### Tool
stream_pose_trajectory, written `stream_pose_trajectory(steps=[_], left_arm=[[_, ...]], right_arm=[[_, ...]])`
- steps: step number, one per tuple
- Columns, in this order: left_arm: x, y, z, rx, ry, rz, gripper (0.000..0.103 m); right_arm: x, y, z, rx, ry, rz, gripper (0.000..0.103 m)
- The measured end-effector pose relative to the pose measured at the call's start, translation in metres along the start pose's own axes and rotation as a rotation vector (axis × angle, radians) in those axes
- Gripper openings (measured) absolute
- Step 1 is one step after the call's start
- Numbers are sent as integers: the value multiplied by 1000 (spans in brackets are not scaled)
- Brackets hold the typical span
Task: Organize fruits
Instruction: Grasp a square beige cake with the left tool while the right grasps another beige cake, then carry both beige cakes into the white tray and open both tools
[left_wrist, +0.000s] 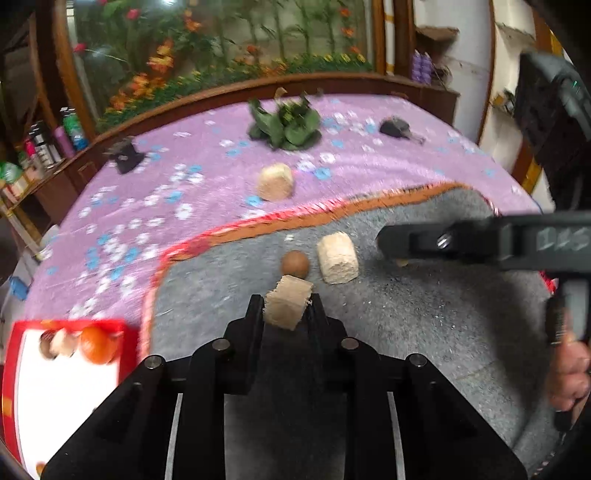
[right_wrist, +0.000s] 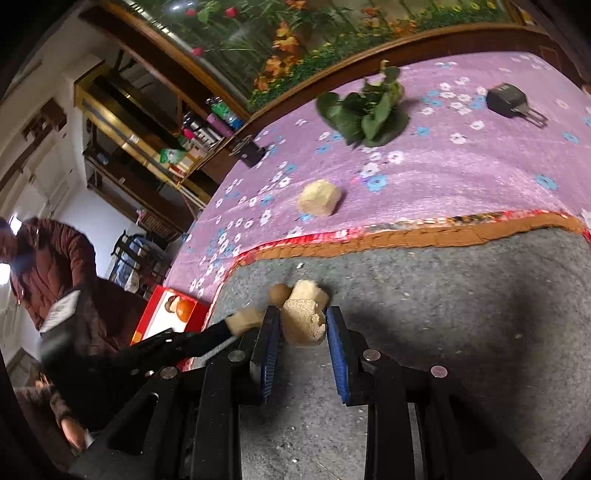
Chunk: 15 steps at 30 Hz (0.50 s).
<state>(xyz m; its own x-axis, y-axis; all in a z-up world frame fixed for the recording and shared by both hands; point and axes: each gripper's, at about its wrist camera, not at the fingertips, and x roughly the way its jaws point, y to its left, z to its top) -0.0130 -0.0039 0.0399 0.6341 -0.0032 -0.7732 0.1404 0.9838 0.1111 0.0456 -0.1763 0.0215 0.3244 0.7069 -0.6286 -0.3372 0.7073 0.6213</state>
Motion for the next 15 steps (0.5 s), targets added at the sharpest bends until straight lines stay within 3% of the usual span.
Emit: stream_pose_trajectory(steps=[11,15], left_arm=[[-92,52,-36,-130,-140,157,21],[-110,72,-46,-158,-171,207,21]], right_arm=[[4,42,-19,-182,-70,-21,26],[2,76,-32,-240,-76,-9,26]])
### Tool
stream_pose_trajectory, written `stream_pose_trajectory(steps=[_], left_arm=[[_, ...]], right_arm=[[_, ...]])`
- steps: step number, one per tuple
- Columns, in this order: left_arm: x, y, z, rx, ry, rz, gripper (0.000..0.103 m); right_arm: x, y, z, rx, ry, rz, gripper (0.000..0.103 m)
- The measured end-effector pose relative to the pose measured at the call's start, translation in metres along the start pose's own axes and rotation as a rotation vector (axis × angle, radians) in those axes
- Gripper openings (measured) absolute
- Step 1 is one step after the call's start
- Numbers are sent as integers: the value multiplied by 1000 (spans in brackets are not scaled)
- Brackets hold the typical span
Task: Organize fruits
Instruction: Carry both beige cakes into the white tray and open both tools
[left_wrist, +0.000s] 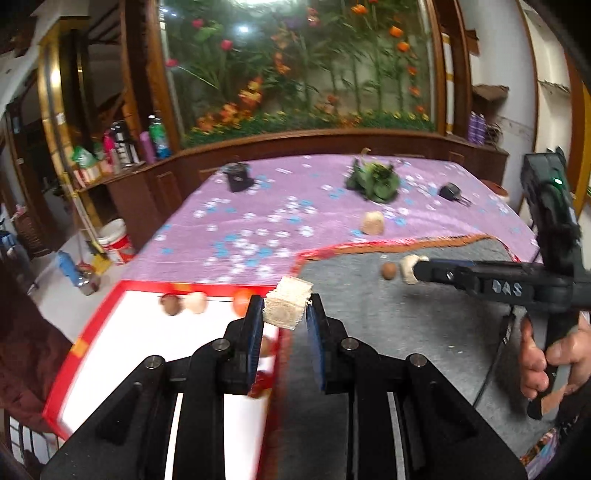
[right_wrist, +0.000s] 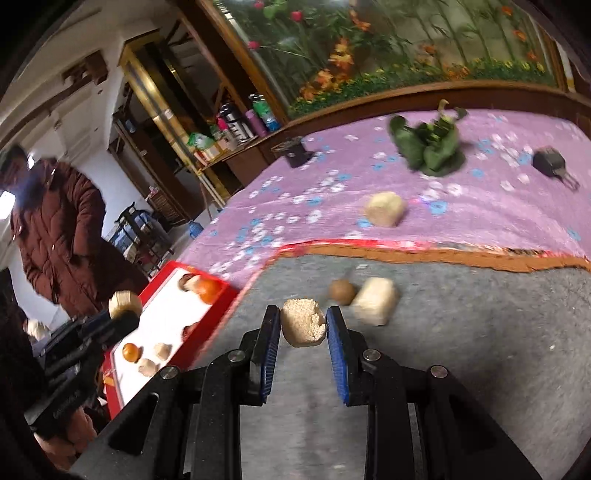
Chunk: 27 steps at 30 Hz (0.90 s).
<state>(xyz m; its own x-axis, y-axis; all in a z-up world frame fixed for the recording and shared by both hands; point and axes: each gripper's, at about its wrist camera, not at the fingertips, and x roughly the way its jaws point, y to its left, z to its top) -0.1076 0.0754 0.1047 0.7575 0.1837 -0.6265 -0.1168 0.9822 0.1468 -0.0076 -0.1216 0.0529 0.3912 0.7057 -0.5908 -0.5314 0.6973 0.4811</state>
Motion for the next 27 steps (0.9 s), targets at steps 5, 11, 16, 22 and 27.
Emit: stream_pose_trajectory(steps=[5,11,16,22,27], left_arm=[[-8,31,-10,-50,-19,43,21],[-11,60,-25,-88,-16,88,21],[-8,81,-36,-117,-3,112,21],[-5,96,-48,-144,9,133,21],[-2,107,-57,-149,23,160,21]], right_arm=[[6,59,-7,-52,-1,85,26],[21,110,-20,-92,-6,132,26],[39,140,-31,-134,36,139,26],[55,167,-44,-190,70,143,26],[67,179,-55,-201,93,140,26]])
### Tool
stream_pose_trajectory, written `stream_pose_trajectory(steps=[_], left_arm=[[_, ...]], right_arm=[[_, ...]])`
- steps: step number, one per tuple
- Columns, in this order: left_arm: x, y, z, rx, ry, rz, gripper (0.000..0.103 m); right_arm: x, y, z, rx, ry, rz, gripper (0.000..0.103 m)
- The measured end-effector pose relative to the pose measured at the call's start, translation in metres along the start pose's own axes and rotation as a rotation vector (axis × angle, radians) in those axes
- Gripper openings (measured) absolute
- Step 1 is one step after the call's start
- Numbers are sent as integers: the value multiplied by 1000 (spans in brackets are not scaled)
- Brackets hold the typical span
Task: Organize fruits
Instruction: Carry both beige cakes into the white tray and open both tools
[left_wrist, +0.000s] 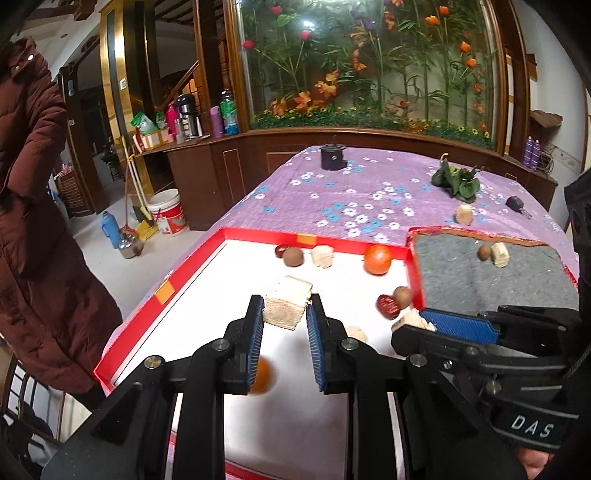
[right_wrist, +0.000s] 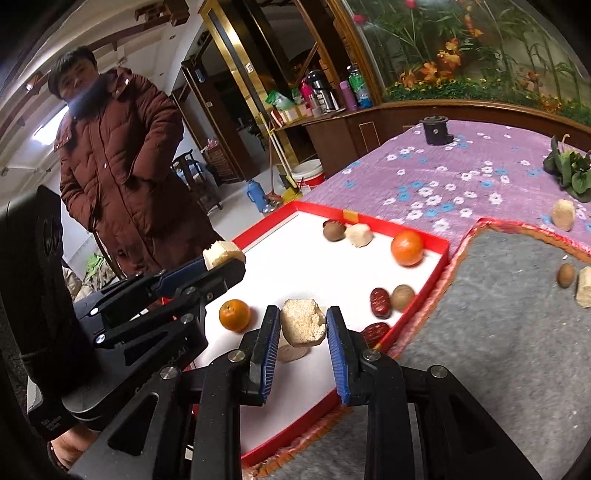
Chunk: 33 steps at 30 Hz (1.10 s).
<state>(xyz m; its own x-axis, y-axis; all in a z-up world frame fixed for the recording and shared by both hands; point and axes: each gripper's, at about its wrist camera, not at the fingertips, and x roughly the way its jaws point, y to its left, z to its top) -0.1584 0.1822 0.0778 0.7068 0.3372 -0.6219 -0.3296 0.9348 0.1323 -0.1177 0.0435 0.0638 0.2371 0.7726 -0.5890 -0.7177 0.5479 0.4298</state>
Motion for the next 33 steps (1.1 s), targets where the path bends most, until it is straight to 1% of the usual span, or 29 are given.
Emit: stream_pose_trajectory(steps=[9,17,25,29,30,31,32,33], left_arm=[[10,15,-10,-16,25,25,21],[18,21,-16,-21,55,39,21],[24,21,-20,-20,81,51,21],[30,22,-22,-26,109,72,21],[31,23,-23,-28,117,77,23],[31,23,-22,-34,116,80,28],[32,24,-22,-40,122,86,41],[31,24,-22,-49,125,91,49]], right_arm=[[15,9,-7,-18,32,-2,26],[22,14,-10,-36,48,-7,26],[27,13,-10,-29,63,-7,26],[28,11,-10,-21,69,-11,29],[28,11,-9,-17,72,-9,29],[28,10,-9,-14,72,-6,29],[27,10,-9,-11,68,-7,29],[26,9,-9,-11,65,-7,30]])
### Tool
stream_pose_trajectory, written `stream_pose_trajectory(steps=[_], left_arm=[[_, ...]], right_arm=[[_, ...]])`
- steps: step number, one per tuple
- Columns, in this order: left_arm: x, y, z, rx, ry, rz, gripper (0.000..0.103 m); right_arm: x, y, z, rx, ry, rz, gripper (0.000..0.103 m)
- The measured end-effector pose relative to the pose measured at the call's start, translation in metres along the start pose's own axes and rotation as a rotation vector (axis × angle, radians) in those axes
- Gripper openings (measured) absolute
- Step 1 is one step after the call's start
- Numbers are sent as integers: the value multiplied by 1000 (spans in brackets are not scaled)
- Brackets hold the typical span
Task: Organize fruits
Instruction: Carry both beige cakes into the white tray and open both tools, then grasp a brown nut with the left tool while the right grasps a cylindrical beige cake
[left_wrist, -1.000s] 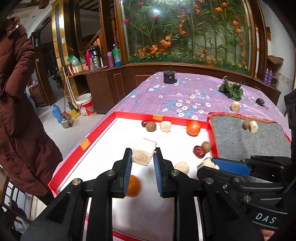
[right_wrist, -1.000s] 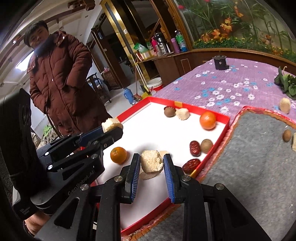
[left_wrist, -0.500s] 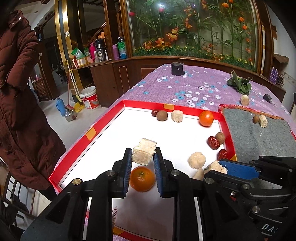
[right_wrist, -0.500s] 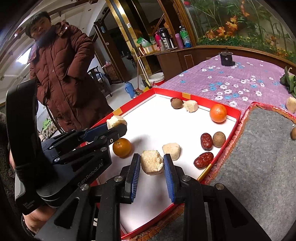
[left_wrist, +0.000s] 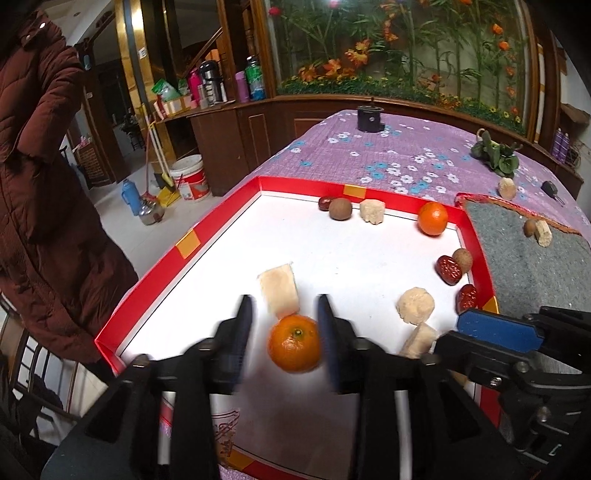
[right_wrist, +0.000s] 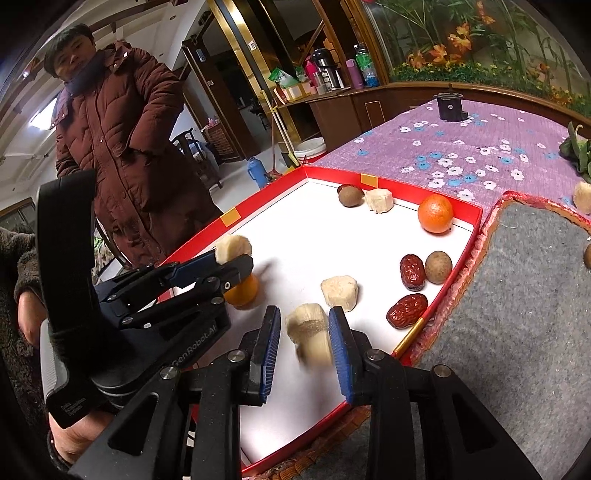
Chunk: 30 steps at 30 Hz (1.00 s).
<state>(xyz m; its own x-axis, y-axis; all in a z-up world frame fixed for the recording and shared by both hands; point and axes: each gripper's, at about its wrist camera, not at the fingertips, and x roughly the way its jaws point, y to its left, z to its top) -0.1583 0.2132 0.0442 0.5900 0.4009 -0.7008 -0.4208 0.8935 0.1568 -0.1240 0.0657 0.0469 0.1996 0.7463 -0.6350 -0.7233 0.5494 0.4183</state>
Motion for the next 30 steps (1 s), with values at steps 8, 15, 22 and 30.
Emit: stream_pose_trajectory(steps=[8,15,22,30], left_arm=[[-13,-6,5,17,-52,11,70],[-19,-46,13,120,-60,-47,71],[-30,-100,30,214,-72,-132,71],[-30,-160,53,349,-84,-169,71]], right_arm=[[-28,-22,5,24,-74,-41,39],[-79,-106,11,144,-149,-245,41],[-110,-220,18,416,-142,-393,43],[-74,-251,22,438,-70,-355,32]])
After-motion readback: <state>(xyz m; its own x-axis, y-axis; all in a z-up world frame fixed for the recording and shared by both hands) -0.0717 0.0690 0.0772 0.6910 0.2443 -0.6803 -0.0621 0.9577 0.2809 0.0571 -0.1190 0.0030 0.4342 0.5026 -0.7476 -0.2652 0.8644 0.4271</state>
